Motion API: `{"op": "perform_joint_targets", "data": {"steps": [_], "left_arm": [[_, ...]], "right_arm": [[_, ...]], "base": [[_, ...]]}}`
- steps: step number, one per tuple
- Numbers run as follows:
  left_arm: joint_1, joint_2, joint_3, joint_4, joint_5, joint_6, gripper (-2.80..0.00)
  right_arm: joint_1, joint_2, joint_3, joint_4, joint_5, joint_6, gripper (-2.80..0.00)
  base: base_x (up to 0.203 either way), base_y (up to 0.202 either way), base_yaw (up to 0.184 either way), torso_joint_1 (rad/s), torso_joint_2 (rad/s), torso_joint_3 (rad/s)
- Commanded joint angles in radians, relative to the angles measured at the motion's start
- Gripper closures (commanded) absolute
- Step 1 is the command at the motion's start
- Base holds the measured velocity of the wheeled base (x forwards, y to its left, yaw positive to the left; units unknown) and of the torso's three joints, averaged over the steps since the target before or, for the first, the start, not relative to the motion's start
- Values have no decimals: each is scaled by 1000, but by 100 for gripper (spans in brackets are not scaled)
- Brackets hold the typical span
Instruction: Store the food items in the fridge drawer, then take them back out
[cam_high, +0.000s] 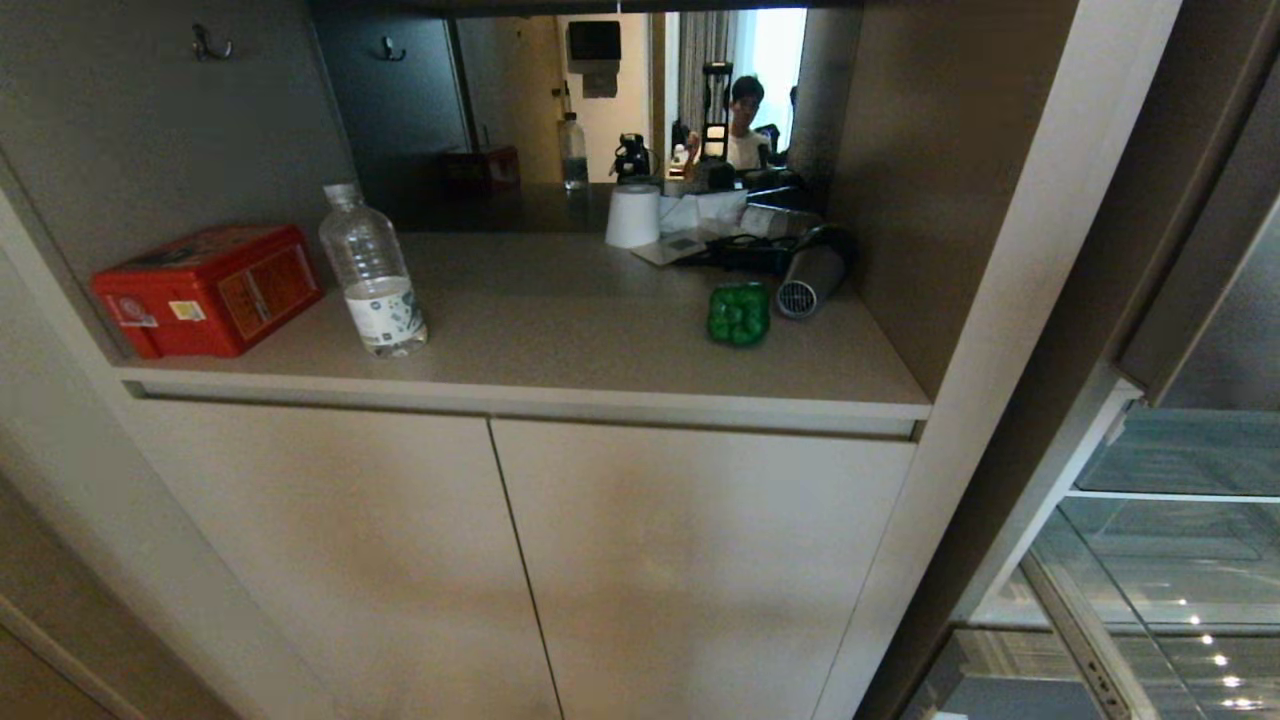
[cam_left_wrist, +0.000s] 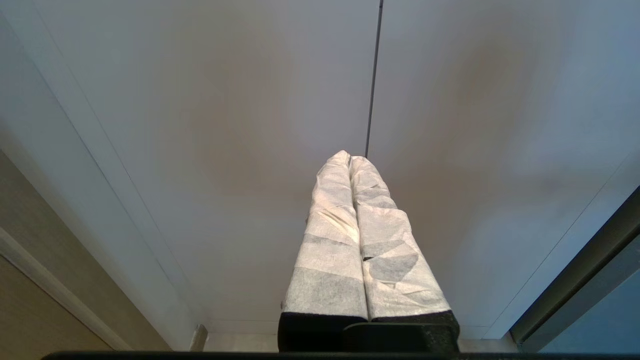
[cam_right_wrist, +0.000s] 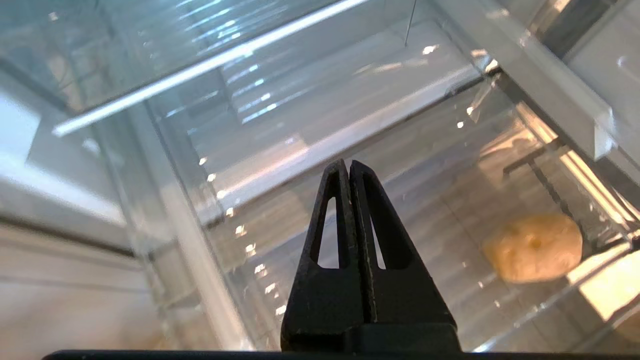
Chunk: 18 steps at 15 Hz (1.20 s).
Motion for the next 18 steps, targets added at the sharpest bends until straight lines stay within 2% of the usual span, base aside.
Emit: {"op": "perform_joint_targets", "data": {"steps": [1,6,9,12,13,14,18], "left_arm": [[0,0,11,0,0,0,0],[0,0,11,0,0,0,0],[0,0,11,0,0,0,0],[0,0,11,0,0,0,0],[0,0,11,0,0,0,0],[0,0,11,0,0,0,0],[0,0,11,0,0,0,0]], "right_arm": [[2,-68,33,-4,1,0,0],[2,-174,61,19,1,2,0],[3,-300,74,93,7,4,0],[22,-419,78,187,68,13,0],[67,-433,79,191,72,19,0],[153,-449,81,192,67,30,0],[654,-544,66,197,-11,77,0]], "base": [[0,0,0,0,0,0],[0,0,0,0,0,0],[0,0,0,0,0,0],[0,0,0,0,0,0],[0,0,0,0,0,0],[0,0,0,0,0,0],[0,0,0,0,0,0]]}}
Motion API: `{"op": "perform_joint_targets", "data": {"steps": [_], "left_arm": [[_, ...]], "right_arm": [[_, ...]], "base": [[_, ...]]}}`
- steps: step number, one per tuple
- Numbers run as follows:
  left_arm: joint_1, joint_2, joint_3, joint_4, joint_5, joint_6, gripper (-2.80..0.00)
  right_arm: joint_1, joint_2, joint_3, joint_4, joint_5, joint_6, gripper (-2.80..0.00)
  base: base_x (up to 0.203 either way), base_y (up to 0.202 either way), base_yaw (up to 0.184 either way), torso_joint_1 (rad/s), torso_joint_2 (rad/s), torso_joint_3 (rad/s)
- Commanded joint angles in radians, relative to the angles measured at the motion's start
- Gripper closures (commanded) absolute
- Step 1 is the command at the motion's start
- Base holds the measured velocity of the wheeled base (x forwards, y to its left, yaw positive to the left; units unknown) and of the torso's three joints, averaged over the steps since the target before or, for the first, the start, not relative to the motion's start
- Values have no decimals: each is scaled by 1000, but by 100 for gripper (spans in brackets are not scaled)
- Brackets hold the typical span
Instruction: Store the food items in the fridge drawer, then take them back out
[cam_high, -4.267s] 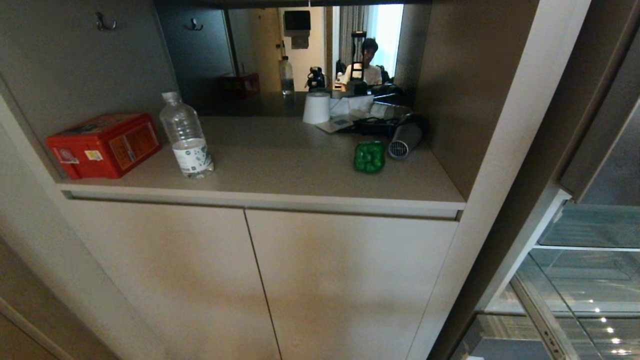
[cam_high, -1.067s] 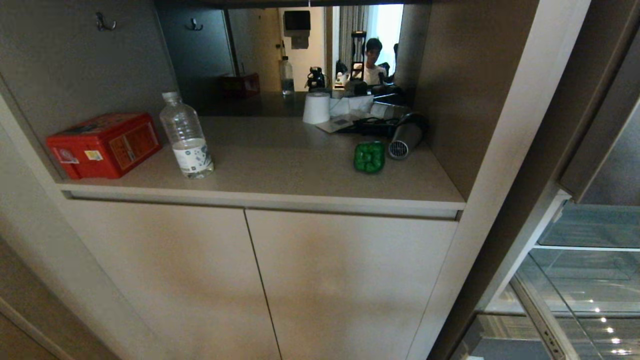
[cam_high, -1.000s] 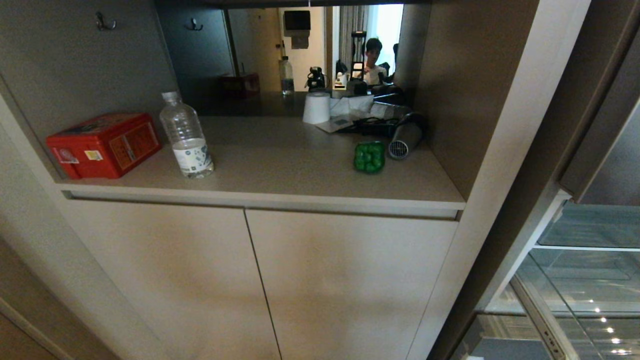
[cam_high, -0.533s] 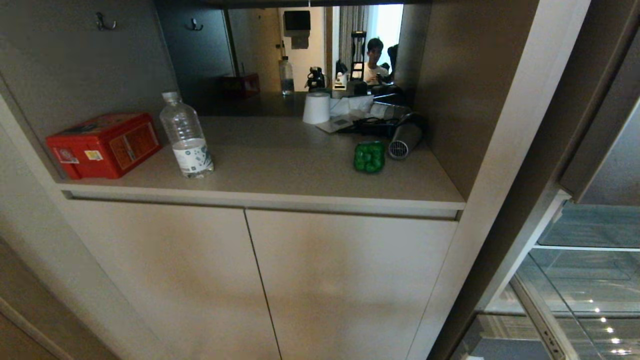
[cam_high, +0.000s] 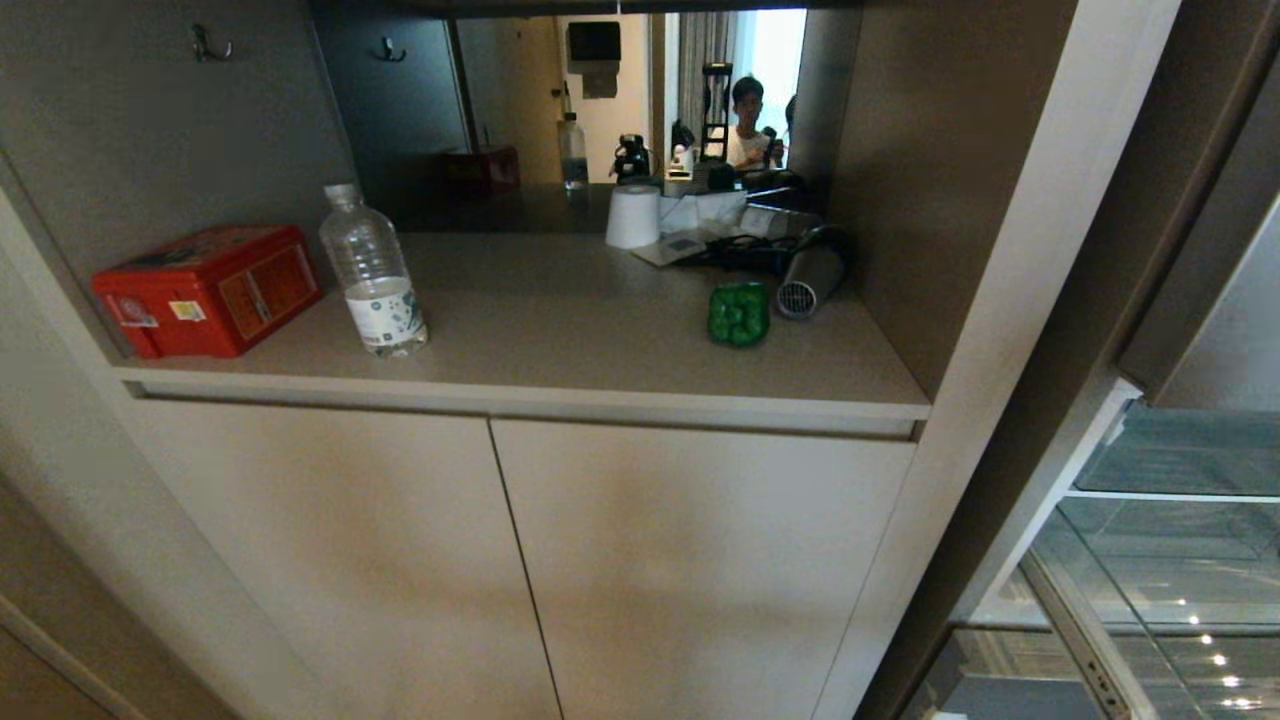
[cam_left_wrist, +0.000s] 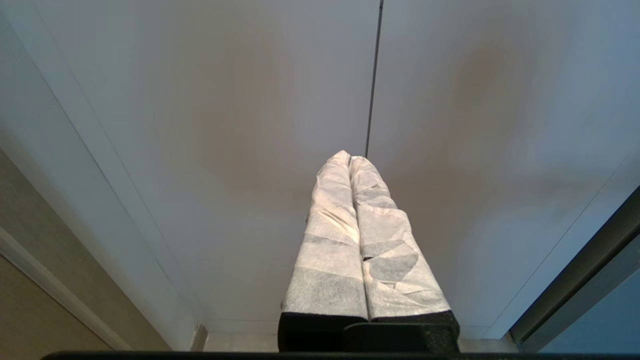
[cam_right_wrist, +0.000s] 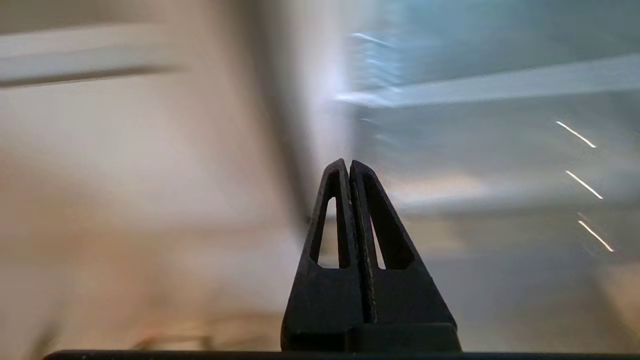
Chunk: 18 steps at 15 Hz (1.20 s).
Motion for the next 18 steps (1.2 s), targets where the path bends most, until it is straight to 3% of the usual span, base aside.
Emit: {"op": "perform_joint_targets", "data": {"steps": [1,6,8,15,18], "left_arm": [[0,0,11,0,0,0,0],[0,0,11,0,0,0,0],[0,0,11,0,0,0,0],[0,0,11,0,0,0,0],[0,0,11,0,0,0,0]], "right_arm": [[254,-66,-21,1,-22,9,0],[712,3,-100,12,-72,20,0],[770,124,-191,12,-94,19,0],[854,471,-454,13,-129,-9,0],[879,640,-610,11,-235,-10,0]], "base": [[0,0,0,0,0,0],[0,0,0,0,0,0],[0,0,0,0,0,0],[0,0,0,0,0,0],[0,0,0,0,0,0]]}}
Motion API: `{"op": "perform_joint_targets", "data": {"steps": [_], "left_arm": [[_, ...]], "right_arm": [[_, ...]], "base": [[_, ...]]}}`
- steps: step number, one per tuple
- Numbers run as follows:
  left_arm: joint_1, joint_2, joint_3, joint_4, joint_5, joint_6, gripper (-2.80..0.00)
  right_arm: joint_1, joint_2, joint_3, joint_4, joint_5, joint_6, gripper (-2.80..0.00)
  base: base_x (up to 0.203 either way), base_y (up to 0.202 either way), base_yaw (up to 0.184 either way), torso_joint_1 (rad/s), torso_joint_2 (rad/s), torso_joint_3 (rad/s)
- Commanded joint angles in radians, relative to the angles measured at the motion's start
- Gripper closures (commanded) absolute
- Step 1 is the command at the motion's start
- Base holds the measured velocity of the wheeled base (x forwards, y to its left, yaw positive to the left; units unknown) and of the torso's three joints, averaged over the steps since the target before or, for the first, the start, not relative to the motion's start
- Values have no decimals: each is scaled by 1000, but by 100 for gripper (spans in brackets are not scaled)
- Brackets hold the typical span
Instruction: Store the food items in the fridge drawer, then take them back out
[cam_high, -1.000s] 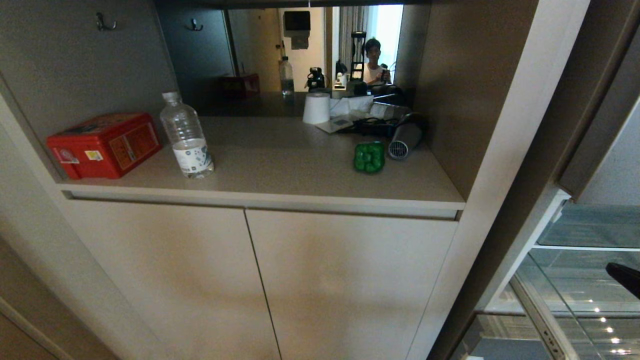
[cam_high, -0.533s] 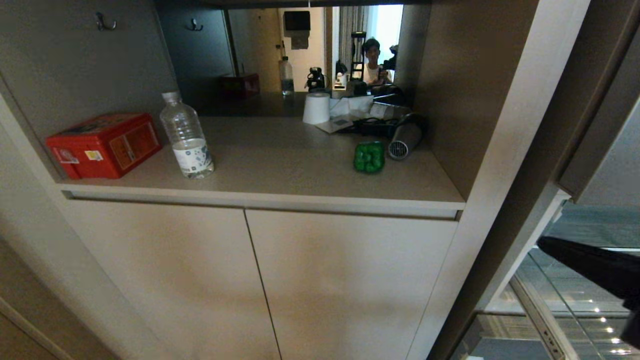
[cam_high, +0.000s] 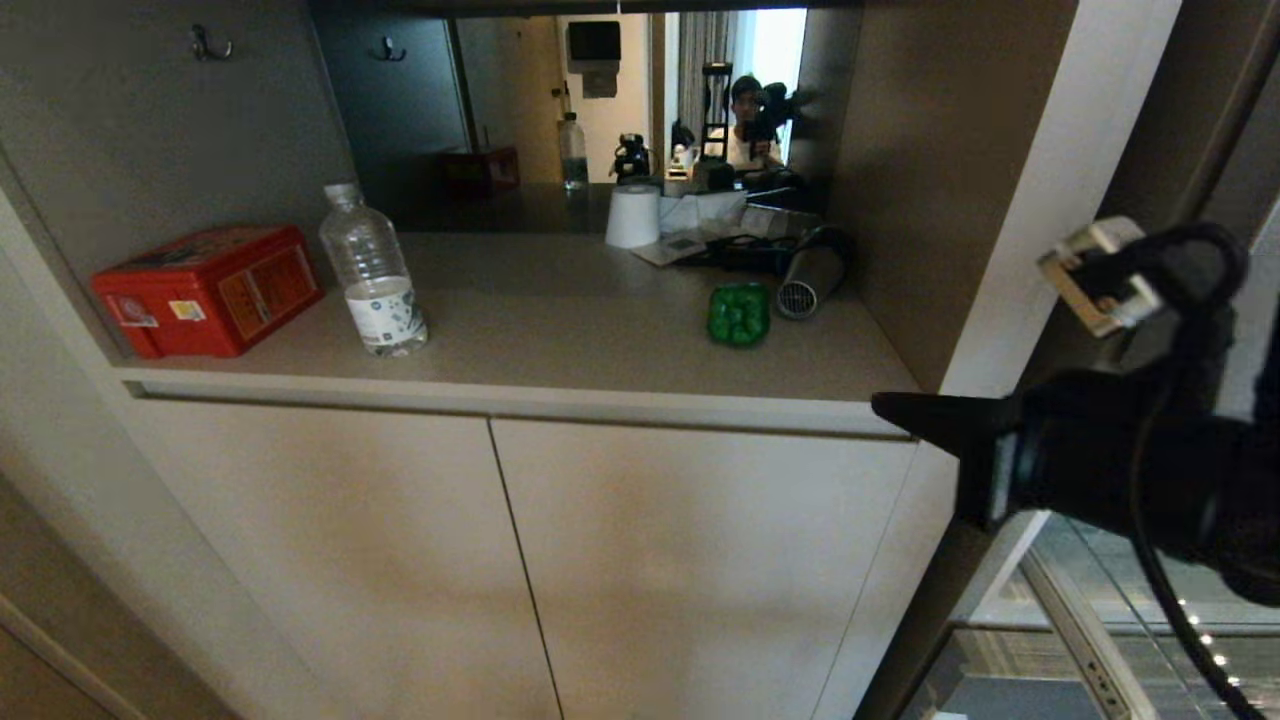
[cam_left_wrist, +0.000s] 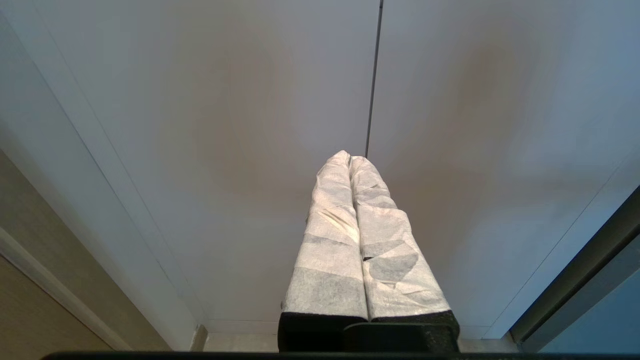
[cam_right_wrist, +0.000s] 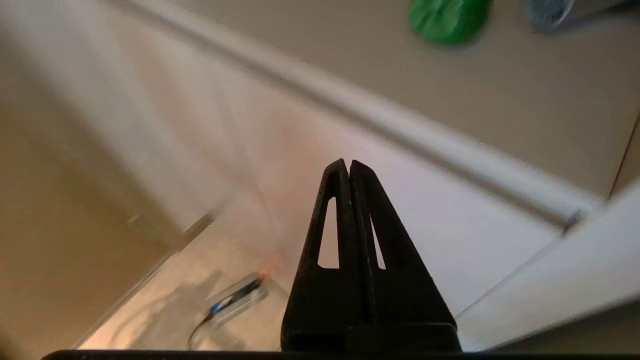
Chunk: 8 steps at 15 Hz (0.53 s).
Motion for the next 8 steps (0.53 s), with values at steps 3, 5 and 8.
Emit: {"op": "perform_joint_targets", "data": {"steps": [3,5,8], "left_arm": [[0,0,11,0,0,0,0],[0,0,11,0,0,0,0],[0,0,11,0,0,0,0]], "right_arm": [[14,243,-273,17,-179,6,0],[12,303,-396,116,-221,8,-280],[-2,418,-535,200,-262,12,-280]], "base": [[0,0,0,0,0,0],[0,0,0,0,0,0],[0,0,0,0,0,0]]}}
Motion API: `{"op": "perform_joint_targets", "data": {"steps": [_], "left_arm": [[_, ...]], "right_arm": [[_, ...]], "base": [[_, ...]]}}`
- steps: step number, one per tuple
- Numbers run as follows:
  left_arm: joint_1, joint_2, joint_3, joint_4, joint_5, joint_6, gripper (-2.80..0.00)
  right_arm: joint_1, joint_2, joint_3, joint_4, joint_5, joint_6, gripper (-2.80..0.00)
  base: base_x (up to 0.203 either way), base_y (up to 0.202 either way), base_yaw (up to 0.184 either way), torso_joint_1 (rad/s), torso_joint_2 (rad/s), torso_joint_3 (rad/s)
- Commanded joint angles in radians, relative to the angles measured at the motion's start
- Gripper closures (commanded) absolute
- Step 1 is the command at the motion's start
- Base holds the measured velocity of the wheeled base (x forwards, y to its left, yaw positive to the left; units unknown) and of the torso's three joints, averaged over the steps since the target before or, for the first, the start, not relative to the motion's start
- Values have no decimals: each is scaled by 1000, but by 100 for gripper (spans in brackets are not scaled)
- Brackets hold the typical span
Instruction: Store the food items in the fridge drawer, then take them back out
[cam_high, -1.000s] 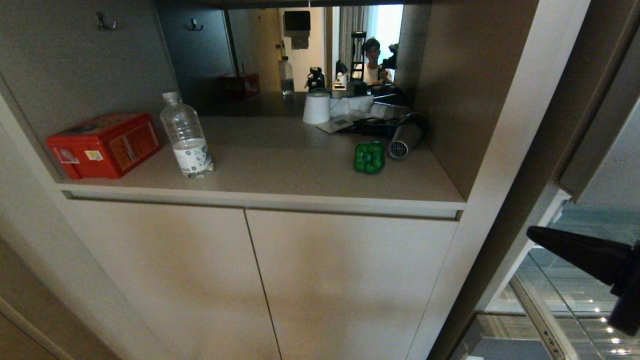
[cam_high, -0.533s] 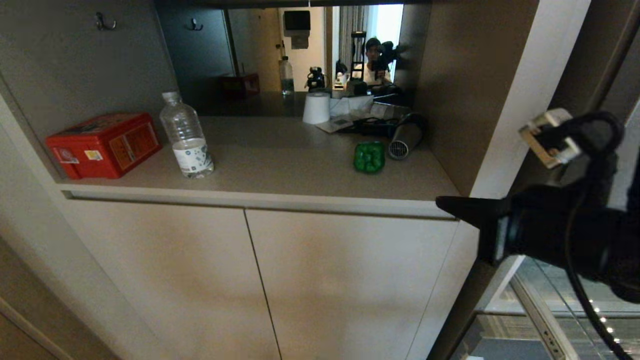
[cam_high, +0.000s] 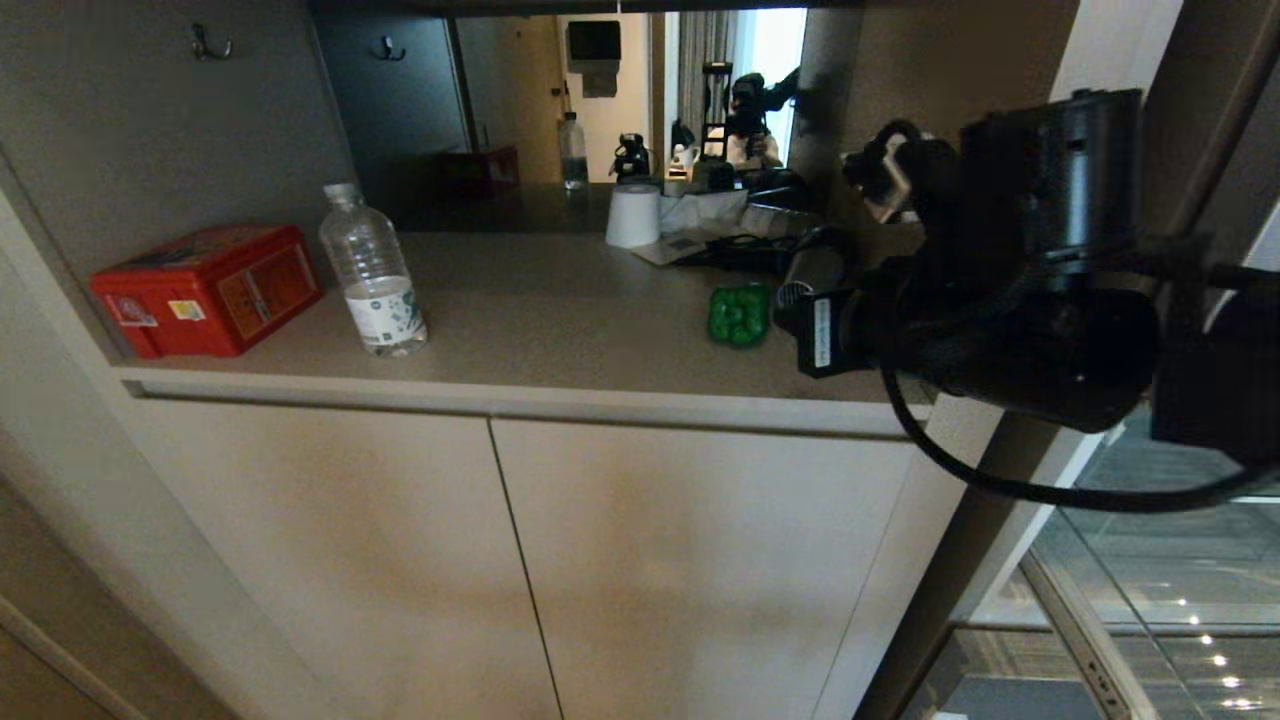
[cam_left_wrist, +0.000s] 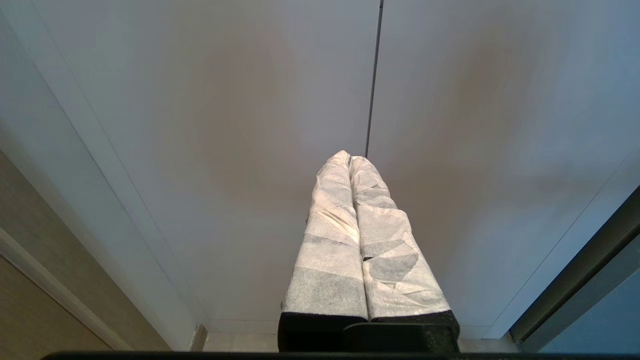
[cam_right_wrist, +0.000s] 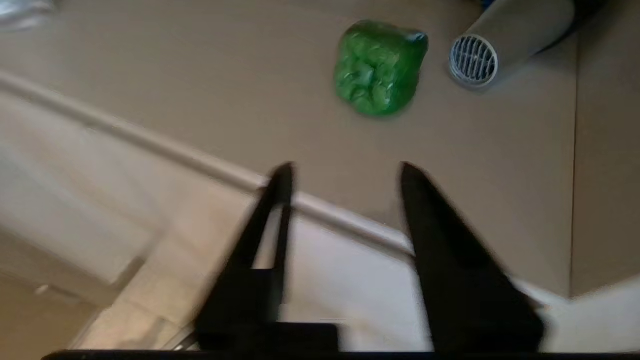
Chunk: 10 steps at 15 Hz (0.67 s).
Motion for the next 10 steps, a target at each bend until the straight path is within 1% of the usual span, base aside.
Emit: {"op": "perform_joint_targets", "data": {"steps": [1,6,10], "left_arm": [[0,0,11,0,0,0,0],[0,0,11,0,0,0,0],[0,0,11,0,0,0,0]], "right_arm": [[-8,118,-97,7,-42,1,-280],[-26,304,-324,10,-108,0,-280],[-71,439,-461,-39,-122,1,-280]], "base": [[0,0,0,0,0,0],[0,0,0,0,0,0],[0,0,0,0,0,0]]}}
